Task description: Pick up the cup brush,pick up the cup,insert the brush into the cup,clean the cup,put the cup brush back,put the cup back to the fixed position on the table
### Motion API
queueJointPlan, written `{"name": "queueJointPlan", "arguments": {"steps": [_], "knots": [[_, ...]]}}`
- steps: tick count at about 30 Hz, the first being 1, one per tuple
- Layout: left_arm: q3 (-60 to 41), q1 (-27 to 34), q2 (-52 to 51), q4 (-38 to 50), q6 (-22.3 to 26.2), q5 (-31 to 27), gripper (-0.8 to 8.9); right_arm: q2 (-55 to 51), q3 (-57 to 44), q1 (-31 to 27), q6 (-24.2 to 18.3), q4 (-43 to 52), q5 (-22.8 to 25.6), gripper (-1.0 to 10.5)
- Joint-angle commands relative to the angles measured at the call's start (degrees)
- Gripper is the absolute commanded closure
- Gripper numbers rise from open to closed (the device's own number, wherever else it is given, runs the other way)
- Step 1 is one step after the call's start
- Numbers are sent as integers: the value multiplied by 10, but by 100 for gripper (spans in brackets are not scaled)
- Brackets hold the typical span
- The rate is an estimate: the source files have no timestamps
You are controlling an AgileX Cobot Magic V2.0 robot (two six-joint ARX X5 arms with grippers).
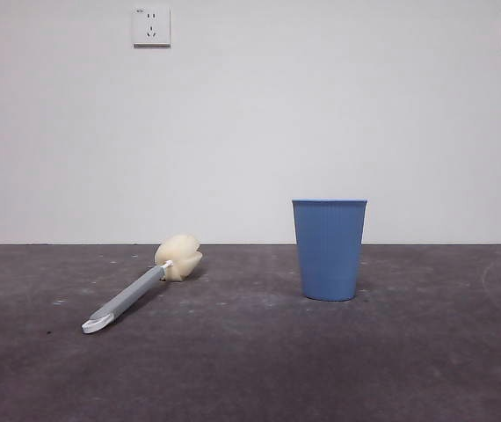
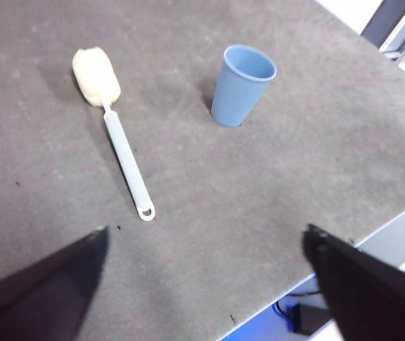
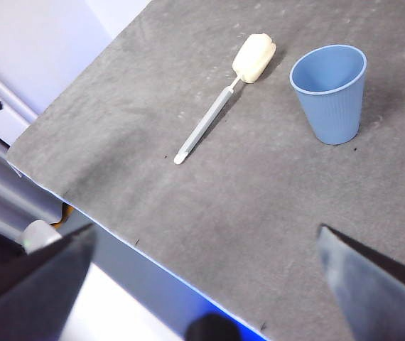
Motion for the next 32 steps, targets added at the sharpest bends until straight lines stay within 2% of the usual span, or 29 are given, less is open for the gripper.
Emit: {"name": "queueJointPlan", "arguments": {"steps": [1,7,11,17,23,32], "knots": [[1,1,33,21,6,-1,271,0,2,2,2,2,2,322],[1,-9,144,100,-15,-4,279,8,2,2,4,2,2,322],[2,-43,243,158,-25,-48,279,14,2,2,6,2,2,322],[7,-123,392,244,-53,-152,279,22,2,2,6,2,2,322],[70,-181,545,255,-55,-237,280,34,2,2,6,2,2,322],[167,-207,715,257,-66,-291,283,38,2,2,6,1,2,322]]}}
